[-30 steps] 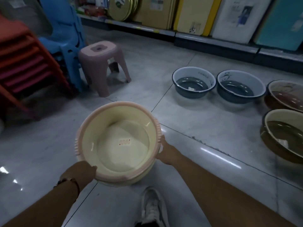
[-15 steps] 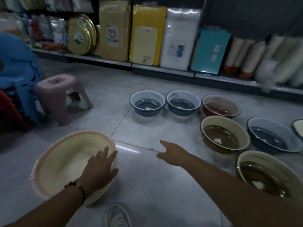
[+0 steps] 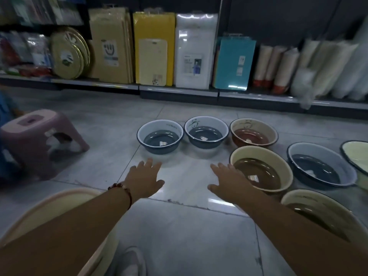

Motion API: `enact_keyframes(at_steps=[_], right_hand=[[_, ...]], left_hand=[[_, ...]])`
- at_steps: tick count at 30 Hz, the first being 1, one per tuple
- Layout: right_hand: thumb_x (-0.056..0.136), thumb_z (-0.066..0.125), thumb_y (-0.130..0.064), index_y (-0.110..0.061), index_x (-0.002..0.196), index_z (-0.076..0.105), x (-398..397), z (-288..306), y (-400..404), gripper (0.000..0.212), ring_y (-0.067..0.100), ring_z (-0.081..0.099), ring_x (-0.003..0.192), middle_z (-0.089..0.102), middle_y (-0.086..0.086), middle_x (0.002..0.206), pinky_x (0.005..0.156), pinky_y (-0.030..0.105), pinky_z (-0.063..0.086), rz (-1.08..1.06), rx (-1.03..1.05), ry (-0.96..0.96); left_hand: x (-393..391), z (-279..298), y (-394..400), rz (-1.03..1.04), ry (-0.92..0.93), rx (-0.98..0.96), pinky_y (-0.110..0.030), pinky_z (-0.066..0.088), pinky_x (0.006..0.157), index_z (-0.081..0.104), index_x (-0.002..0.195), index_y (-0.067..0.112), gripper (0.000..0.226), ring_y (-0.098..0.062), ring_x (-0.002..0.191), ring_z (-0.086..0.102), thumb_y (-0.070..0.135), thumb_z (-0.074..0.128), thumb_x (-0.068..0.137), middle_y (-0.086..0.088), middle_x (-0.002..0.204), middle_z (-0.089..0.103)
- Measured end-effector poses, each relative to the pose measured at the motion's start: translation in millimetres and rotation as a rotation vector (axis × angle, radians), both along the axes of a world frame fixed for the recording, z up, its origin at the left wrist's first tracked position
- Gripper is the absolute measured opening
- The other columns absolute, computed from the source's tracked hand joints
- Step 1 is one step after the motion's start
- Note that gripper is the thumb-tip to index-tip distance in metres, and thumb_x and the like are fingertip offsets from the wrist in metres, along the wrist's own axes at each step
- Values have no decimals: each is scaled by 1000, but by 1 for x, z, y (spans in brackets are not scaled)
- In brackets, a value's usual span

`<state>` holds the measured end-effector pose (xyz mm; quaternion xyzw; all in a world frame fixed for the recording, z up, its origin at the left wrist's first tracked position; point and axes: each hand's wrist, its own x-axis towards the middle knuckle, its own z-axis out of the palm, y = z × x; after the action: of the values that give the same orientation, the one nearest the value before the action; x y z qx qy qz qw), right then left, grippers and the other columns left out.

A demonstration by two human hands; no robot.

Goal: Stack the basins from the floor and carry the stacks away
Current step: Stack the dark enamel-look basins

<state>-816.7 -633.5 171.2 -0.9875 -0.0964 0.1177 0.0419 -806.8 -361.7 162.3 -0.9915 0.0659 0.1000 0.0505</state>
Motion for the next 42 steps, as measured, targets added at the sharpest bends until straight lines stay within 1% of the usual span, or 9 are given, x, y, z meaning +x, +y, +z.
enact_keyframes(at_steps=[11,24,27,31,33,35,37,39,42], right_hand=[[97,49,-48,-21,156,15,277,-183,103,73,34,16,149,12,4,164,120,46,19,124,-40,132],[91,58,-45,-26,157,-8,448,-278,227,96,42,5,149,-6,0,166,118,53,18,173,-35,200],[89,57,-51,-25,158,3,455,-293,223,91,40,3,149,9,2,165,118,55,13,209,-125,199],[95,42,-54,-23,122,64,445,-294,203,46,30,43,126,58,7,126,104,44,31,100,131,2],[96,42,-51,-20,113,69,437,-299,185,44,30,45,120,55,11,125,100,43,35,-56,179,-115],[90,58,-44,-17,131,54,427,-308,163,50,34,41,126,40,14,143,103,46,39,-314,271,-142],[84,68,-29,-11,141,37,422,-312,146,68,34,51,116,41,17,141,97,48,49,-696,623,81],[86,65,-13,-5,123,49,420,-311,136,40,28,61,88,60,15,107,78,44,58,-1035,1133,454],[88,56,4,-4,92,58,408,-309,132,9,22,59,67,60,13,77,55,33,55,-1078,1254,741]], left_hand=[[216,-166,66,246,61,-130,-43,38,109,21,155,23,67,-30,141,35,49,46,98,-11,163,18],[285,-246,99,276,60,-179,-43,36,111,18,156,25,68,-30,141,33,48,45,98,-12,163,15],[292,-248,102,242,56,-129,-44,35,112,17,156,26,69,-30,143,31,49,45,98,-12,164,13],[297,-257,104,228,90,-112,-44,36,111,20,155,25,68,-30,141,34,50,46,97,-13,163,15],[302,-262,104,239,95,-106,-44,36,111,22,154,25,68,-30,141,34,50,46,96,-13,163,16],[307,-264,100,247,73,-95,-44,37,109,24,154,25,68,-29,140,35,51,47,95,-13,162,19],[310,-267,97,242,25,-88,-44,40,106,29,151,25,64,-30,136,40,49,48,95,-14,160,24],[309,-271,95,234,4,-78,-45,45,101,35,147,25,60,-30,130,46,46,50,94,-14,157,29],[300,-282,96,222,74,-39,-45,46,100,32,149,27,63,-32,132,42,46,51,92,-13,158,26]])
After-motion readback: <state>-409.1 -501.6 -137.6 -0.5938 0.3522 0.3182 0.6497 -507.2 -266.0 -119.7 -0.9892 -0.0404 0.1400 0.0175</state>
